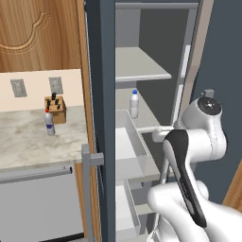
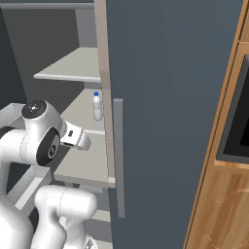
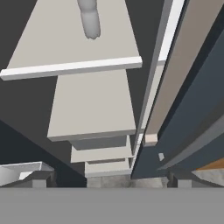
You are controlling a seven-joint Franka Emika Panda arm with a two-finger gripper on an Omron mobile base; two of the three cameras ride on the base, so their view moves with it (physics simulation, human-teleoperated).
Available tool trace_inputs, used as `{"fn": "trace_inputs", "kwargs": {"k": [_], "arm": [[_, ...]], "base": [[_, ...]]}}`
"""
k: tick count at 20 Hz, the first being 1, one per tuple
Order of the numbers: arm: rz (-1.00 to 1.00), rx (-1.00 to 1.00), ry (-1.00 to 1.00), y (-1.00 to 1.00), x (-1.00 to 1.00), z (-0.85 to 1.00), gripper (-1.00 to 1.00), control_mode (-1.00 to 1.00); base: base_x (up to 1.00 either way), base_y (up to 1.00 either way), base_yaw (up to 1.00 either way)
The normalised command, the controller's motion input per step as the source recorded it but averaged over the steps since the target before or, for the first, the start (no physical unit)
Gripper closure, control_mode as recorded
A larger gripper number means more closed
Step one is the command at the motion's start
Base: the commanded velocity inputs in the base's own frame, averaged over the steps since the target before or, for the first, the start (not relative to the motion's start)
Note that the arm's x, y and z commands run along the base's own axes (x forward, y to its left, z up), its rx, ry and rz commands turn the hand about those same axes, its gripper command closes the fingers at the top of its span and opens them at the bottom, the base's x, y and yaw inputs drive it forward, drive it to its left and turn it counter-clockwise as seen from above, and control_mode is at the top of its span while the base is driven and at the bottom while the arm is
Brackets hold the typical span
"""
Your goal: Take the bottled waters from the counter and place them in the freezer to freeze. Close the freezer door after placing the bottles.
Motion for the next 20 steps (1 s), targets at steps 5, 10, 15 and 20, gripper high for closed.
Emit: {"fn": "trace_inputs", "kwargs": {"k": [5, 10, 15, 20], "arm": [[0.0, 0.0, 0.05, 0.0, -0.12, -0.05, -1.0, -1.0], [0.0, 0.0, 0.0, 0.0, 0.0, 0.0, -1.0, -1.0], [0.0, 0.0, 0.0, 0.0, -0.05, 0.0, -1.0, 1.0], [0.0, 0.0, 0.0, 0.0, 0.0, 0.0, -1.0, 1.0]], "base": [[0.0, 0.0, 0.0], [0.0, 0.0, 0.0], [-0.09, 0.0, 0.0], [-0.39, 0.0, 0.0]]}}
